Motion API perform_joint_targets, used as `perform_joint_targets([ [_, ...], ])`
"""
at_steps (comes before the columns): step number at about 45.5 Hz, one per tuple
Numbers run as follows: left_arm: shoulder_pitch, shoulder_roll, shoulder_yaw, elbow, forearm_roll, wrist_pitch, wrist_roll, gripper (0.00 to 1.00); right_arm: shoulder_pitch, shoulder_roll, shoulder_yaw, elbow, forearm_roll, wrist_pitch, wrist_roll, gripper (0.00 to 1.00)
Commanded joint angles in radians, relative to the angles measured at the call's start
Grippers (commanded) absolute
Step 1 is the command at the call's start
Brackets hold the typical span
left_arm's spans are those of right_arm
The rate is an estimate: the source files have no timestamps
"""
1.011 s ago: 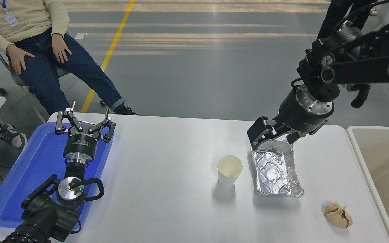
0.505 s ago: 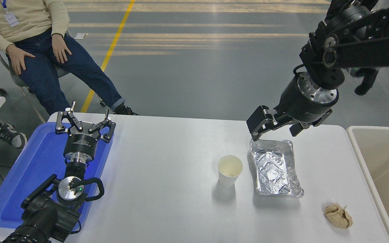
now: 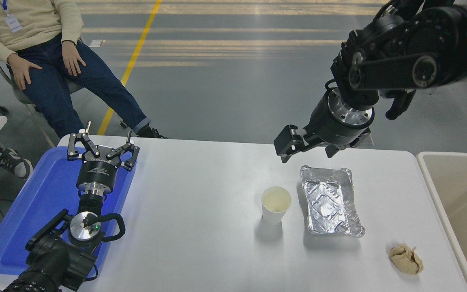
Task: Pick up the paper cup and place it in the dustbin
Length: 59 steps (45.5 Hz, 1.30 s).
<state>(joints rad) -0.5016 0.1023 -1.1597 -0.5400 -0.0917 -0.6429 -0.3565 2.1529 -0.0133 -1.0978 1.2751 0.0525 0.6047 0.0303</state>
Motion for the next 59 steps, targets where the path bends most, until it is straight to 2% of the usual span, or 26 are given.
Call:
perform_joint_targets([
  [1,0.000,-0.001,0.000,0.000,0.001,0.000,0.002,1.00,-0.192,0.013,0.044,-0.167,-0.013,-0.020,0.000,1.00],
  [37,0.002,0.004,0.000,0.000,0.001,0.000,0.001,1.00,-0.640,0.013,0.151,-0.439,-0.292,-0.094,0.002,1.00],
  [59,0.002,0.004,0.000,0.000,0.001,0.000,-0.001,1.00,-0.752,0.013,0.154,-0.520,-0.379,-0.108,0.003,1.00],
])
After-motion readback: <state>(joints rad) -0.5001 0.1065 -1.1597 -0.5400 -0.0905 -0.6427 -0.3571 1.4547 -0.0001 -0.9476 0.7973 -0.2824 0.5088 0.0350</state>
